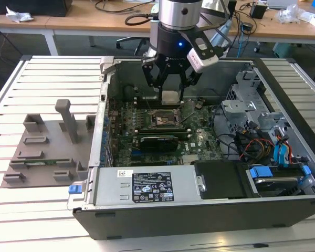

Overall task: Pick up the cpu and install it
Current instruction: 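Pick up the cpu and move it towards the insertion slot, then place the cpu into insertion slot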

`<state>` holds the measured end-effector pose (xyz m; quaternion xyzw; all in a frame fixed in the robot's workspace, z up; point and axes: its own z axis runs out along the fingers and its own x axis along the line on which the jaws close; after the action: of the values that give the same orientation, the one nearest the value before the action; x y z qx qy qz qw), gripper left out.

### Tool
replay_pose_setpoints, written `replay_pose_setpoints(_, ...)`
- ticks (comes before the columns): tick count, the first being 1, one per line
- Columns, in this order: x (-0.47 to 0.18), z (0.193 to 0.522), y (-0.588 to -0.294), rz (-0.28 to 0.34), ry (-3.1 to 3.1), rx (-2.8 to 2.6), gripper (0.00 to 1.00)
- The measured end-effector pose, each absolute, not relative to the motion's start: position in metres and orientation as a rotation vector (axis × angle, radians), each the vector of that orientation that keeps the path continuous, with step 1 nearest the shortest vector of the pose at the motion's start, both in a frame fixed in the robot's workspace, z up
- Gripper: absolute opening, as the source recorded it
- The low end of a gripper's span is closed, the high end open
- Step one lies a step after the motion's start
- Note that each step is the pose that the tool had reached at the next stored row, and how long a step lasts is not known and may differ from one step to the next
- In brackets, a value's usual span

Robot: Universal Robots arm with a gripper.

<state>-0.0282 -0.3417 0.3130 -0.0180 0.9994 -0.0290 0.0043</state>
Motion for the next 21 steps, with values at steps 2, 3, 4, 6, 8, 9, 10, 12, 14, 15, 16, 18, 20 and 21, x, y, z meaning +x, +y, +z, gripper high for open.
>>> replay_pose_setpoints(2, -0.025, 0.311, -0.341, -0.091, 3.132, -0.056, 0.55)
replay_pose_setpoints(3, -0.024, 0.310, -0.341, -0.091, 3.132, -0.056, 0.55)
replay_pose_setpoints(4, -0.023, 0.307, -0.340, -0.091, 3.132, -0.056, 0.55)
replay_pose_setpoints(6, -0.023, 0.302, -0.338, -0.091, 3.133, -0.056, 0.55)
replay_pose_setpoints(8, -0.023, 0.298, -0.337, -0.091, 3.133, -0.056, 0.55)
replay_pose_setpoints(9, -0.023, 0.297, -0.337, -0.091, 3.133, -0.056, 0.55)
replay_pose_setpoints(10, -0.022, 0.295, -0.336, -0.091, 3.133, -0.057, 0.55)
replay_pose_setpoints(12, -0.022, 0.295, -0.336, -0.092, 3.133, -0.056, 0.55)
replay_pose_setpoints(14, -0.022, 0.295, -0.336, -0.091, 3.133, -0.056, 0.55)
replay_pose_setpoints(15, -0.022, 0.295, -0.336, -0.091, 3.133, -0.056, 0.55)
replay_pose_setpoints(16, -0.022, 0.295, -0.336, -0.091, 3.133, -0.056, 0.55)
replay_pose_setpoints(18, -0.022, 0.295, -0.336, -0.091, 3.133, -0.056, 0.55)
replay_pose_setpoints(20, -0.022, 0.295, -0.336, -0.091, 3.133, -0.056, 0.55)
replay_pose_setpoints(21, -0.022, 0.295, -0.336, -0.091, 3.133, -0.056, 0.55)
